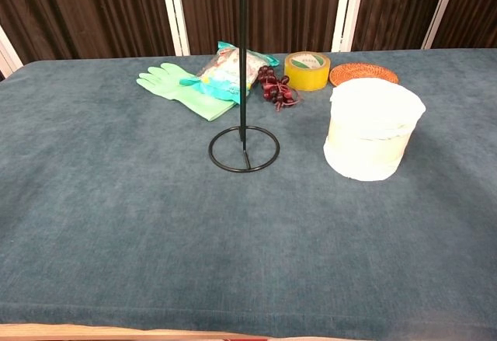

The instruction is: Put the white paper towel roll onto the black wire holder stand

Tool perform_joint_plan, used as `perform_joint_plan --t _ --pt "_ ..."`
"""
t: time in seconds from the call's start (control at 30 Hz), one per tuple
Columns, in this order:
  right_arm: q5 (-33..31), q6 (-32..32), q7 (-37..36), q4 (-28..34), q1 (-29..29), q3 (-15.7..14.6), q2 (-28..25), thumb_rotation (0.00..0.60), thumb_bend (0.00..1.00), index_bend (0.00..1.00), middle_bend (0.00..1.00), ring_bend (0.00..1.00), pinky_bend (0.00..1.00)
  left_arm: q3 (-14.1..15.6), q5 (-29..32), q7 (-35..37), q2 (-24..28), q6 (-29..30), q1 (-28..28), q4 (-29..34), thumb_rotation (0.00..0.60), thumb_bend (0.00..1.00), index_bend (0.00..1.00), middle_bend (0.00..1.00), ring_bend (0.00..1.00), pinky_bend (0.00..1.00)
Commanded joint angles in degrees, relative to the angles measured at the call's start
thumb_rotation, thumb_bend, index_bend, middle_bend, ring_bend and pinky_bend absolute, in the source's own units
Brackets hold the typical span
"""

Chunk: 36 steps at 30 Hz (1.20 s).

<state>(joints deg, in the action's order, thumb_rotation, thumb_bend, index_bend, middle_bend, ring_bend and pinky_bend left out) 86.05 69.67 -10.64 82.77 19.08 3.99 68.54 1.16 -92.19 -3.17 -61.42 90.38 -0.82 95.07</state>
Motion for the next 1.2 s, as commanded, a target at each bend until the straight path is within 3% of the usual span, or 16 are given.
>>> perform_joint_plan --t 0.03,0.5,1.03,1.1,1.17,1.2 --pt "-6.5 -12.9 -6.0 -1.6 8.4 4.5 0.2 0.600 0.10 0.00 0.00 0.00 0.00 0.0 0.0 0.0 0.0 0.0 0.0 0.0 0.600 0.42 0.00 0.00 0.00 0.09" --pt "-15.0 -28.7 -7.3 -1.9 17.3 7.3 2.2 0.600 0.06 0.00 0.00 0.00 0.00 -0.1 0.0 0.0 0.0 -0.1 0.1 0.0 0.600 0.42 0.00 0.01 0.00 0.09" --pt "-21.9 -36.6 -4.4 -3.7 22.6 7.6 5.2 0.600 0.06 0.00 0.00 0.00 0.00 -0.1 -0.1 0.0 0.0 -0.1 0.1 0.0 0.600 0.42 0.00 0.01 0.00 0.09" --pt "-22.5 -36.5 -3.7 -4.0 22.9 7.7 5.8 0.600 0.06 0.07 0.08 0.02 0.00 -0.2 -0.1 0.0 0.0 -0.1 0.1 0.0 0.600 0.42 0.00 0.01 0.00 0.09" --pt "-23.3 -36.2 -2.8 -4.0 23.2 7.6 6.2 0.600 0.08 0.27 0.24 0.11 0.00 -0.2 -0.1 0.0 0.0 -0.1 0.1 0.0 0.600 0.42 0.00 0.01 0.00 0.09" --pt "-23.6 -35.5 -2.1 -4.1 23.3 7.6 6.6 0.600 0.09 0.33 0.29 0.15 0.00 -0.2 -0.1 0.0 0.0 -0.1 0.1 0.0 0.600 0.42 0.00 0.01 0.00 0.09"
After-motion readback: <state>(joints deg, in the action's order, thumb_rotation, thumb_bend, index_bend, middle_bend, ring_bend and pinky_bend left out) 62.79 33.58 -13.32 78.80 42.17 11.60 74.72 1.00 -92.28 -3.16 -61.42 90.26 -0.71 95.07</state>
